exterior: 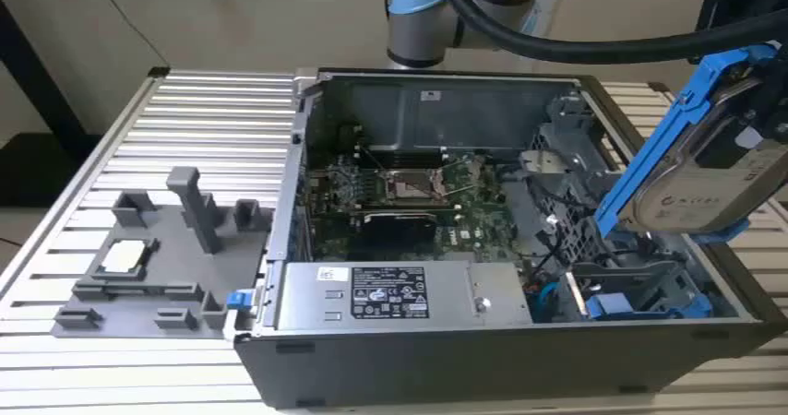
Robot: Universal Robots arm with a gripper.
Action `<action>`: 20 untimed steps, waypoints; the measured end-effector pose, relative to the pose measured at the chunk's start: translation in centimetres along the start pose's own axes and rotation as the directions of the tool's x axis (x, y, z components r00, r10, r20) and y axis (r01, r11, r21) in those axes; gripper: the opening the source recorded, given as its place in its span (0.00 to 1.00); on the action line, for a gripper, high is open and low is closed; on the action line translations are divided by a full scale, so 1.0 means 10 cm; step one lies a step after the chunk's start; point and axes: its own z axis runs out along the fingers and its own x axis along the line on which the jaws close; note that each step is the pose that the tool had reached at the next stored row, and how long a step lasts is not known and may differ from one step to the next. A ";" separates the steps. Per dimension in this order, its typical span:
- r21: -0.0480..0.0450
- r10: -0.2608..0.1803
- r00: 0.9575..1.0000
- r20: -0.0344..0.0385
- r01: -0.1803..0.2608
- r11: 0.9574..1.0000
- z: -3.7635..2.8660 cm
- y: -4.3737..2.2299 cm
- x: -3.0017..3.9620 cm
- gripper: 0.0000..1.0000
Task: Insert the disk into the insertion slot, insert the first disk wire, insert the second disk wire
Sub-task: 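Insert the disk into the insertion slot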
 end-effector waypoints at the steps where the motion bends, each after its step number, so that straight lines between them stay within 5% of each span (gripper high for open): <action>1: 0.000 0.000 1.000 0.000 0.000 1.000 0.000 0.000 0.000 0.33; 13: 0.002 -0.001 1.000 0.000 0.001 1.000 0.038 -0.002 0.000 0.33; 20: 0.016 -0.017 1.000 -0.001 0.017 1.000 0.104 -0.004 0.000 0.33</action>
